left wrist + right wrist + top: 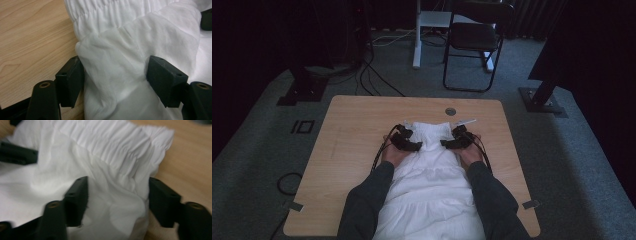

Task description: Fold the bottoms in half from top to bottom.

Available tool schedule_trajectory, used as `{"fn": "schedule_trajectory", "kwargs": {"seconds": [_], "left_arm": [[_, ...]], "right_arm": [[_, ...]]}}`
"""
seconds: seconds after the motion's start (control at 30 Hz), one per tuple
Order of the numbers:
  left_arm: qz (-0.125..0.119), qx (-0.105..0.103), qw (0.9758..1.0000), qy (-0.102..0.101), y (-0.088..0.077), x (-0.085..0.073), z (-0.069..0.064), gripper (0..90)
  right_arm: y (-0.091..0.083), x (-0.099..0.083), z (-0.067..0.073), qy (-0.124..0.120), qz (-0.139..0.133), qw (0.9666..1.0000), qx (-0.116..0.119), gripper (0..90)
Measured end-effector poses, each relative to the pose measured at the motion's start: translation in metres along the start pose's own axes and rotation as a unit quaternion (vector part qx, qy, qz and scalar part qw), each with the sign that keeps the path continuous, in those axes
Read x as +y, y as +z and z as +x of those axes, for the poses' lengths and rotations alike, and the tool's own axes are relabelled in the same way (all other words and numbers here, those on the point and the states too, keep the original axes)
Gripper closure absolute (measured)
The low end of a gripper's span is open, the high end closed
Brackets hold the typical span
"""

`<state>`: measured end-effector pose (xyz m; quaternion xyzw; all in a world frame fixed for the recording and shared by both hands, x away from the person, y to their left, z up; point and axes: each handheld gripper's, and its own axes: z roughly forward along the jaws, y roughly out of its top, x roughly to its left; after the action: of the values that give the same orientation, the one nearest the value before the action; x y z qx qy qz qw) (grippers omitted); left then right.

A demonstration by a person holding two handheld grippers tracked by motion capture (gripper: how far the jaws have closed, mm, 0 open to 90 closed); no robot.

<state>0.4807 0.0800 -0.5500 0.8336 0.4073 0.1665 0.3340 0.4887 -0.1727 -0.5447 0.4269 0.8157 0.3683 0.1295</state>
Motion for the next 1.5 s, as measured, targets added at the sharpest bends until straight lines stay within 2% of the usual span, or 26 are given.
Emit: {"fn": "schedule_trajectory", "kwargs": {"seconds": [0.07,0.13,0.17,0.23,0.27,0.3,0.33,0.37,0.4,0.43,0.47,0.57,0.6,0.73,0.8,0.9,0.97,1.03,1.13,1.27,1.37,1.4,1.43,1.5], "left_arm": [[-0.001,0.0,1.0,0.0,0.0,0.0,0.0,32.1],[-0.001,0.0,1.0,0.0,0.0,0.0,0.0,32.3],[-0.001,0.0,1.0,0.0,0.0,0.0,0.0,32.3],[-0.001,0.0,1.0,0.0,0.0,0.0,0.0,32.3],[-0.001,-0.001,1.0,0.0,0.0,0.0,0.0,32.4],[-0.001,-0.001,1.0,0.0,0.0,0.0,0.0,32.6],[-0.002,-0.002,1.0,-0.001,0.001,0.001,0.001,32.9],[-0.002,-0.002,1.0,-0.001,0.001,0.001,0.001,32.9],[-0.002,-0.001,1.0,-0.001,0.001,0.001,0.001,32.9],[-0.002,-0.001,1.0,-0.001,0.001,0.001,0.001,32.9],[-0.004,-0.001,1.0,0.002,0.002,0.001,0.001,30.4],[-0.006,-0.002,0.9999,0.01,0.004,0.001,-0.001,25.2],[-0.006,-0.002,0.9999,0.01,0.004,0.001,-0.001,24.9],[-0.008,-0.005,0.9999,0.013,0.003,0.0,-0.001,26.2],[-0.01,-0.01,0.9999,0.007,0.001,0.001,-0.001,40.0],[-0.01,-0.023,0.9997,-0.007,-0.001,0.001,0.002,67.2],[-0.009,-0.041,0.9986,-0.03,-0.001,0.001,0.007,77.7],[-0.008,-0.043,0.9985,-0.032,-0.004,0.003,0.009,81.6],[-0.015,-0.044,0.9984,-0.032,-0.011,0.01,0.01,82.3],[-0.067,-0.035,0.9971,-0.011,-0.048,0.044,0.015,82.4],[-0.098,-0.025,0.9948,0.007,-0.074,0.071,0.016,82.5],[-0.098,-0.025,0.9948,0.007,-0.074,0.071,0.016,82.5],[-0.119,-0.019,0.9926,0.016,-0.091,0.089,0.017,82.4],[-0.141,-0.014,0.9897,0.021,-0.109,0.105,0.02,82.3]], "right_arm": [[0.0,0.002,0.001,-0.01,-0.008,0.9998,-0.017,21.4],[0.006,0.003,0.001,-0.02,0.003,0.9994,-0.028,14.2],[0.01,0.004,0.0,-0.021,0.013,0.999,-0.037,13.0],[0.016,0.003,-0.002,-0.02,0.021,0.9988,-0.039,13.5],[0.017,0.003,-0.002,-0.023,0.017,0.9987,-0.042,15.6],[0.018,0.004,-0.002,-0.023,0.014,0.9988,-0.042,22.7],[0.017,0.005,-0.002,-0.027,0.012,0.9989,-0.036,34.0],[0.017,0.005,-0.002,-0.027,0.012,0.9989,-0.036,34.0],[0.016,0.006,-0.001,-0.035,0.012,0.9989,-0.029,42.5],[0.016,0.006,-0.001,-0.035,0.012,0.9989,-0.029,42.5],[0.016,0.01,0.001,-0.035,0.016,0.999,-0.025,56.6],[0.016,0.009,0.002,-0.026,0.009,0.9993,-0.024,65.0],[0.016,0.009,0.002,-0.026,0.009,0.9993,-0.024,65.0],[0.015,0.009,0.001,-0.008,0.009,0.9998,-0.015,76.6],[0.015,0.009,0.001,-0.003,0.01,0.9999,-0.011,79.4],[0.014,0.008,0.0,0.006,0.012,0.9999,-0.007,81.7],[0.013,0.008,0.0,0.008,0.011,0.9999,-0.005,82.5],[0.008,0.009,0.0,0.016,0.001,0.9999,-0.001,82.8],[-0.001,0.017,0.001,0.007,-0.01,0.9999,0.0,82.8],[-0.026,0.039,0.0,0.0,-0.05,0.9987,-0.002,82.8],[-0.051,0.061,0.0,-0.01,-0.089,0.9959,-0.005,82.8],[-0.051,0.061,0.0,-0.01,-0.089,0.9959,-0.005,82.8],[-0.069,0.078,0.003,-0.021,-0.116,0.9929,-0.016,82.8],[-0.088,0.095,0.006,-0.032,-0.147,0.9883,-0.027,82.7]]}}
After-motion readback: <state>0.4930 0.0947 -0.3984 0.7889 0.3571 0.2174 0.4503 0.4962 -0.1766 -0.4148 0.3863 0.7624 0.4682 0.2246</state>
